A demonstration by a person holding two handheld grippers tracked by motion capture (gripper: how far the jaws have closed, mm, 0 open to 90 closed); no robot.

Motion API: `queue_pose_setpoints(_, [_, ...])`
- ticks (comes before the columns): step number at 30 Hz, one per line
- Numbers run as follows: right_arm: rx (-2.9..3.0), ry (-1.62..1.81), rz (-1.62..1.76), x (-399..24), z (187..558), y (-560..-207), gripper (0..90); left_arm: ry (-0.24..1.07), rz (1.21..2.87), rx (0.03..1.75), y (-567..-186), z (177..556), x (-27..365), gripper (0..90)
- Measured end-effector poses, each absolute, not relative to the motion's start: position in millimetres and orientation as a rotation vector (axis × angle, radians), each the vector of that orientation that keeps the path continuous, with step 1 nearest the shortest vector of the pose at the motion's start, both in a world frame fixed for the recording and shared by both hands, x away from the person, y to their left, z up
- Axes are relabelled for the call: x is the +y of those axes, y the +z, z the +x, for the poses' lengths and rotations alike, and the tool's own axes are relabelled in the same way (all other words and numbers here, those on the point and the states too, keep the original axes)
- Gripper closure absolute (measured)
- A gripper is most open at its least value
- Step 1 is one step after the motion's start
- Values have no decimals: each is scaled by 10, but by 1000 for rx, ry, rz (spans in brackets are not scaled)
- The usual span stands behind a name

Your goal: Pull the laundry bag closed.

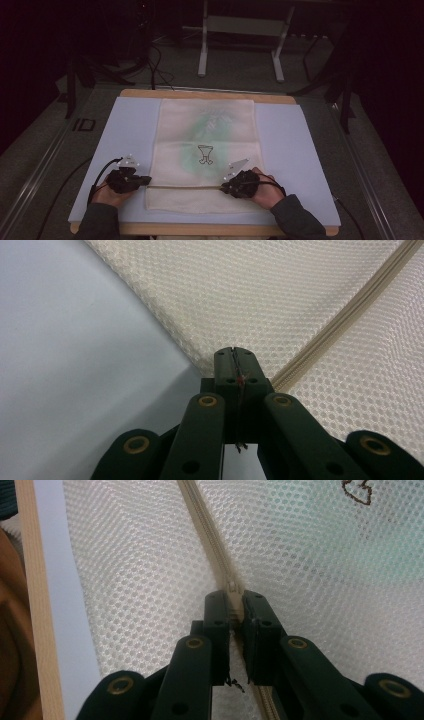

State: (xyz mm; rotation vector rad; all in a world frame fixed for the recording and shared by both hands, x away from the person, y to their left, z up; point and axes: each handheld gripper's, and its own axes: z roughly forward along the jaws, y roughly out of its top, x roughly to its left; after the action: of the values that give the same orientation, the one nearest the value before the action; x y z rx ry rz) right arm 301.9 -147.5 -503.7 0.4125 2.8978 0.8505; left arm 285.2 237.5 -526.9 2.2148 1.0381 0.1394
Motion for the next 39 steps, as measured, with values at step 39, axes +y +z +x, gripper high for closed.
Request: queue_pose_setpoints(39, [2893, 823, 464, -1778, 3011, -5042, 823, 141, 2216, 1040, -5268, 2851, 2374, 898])
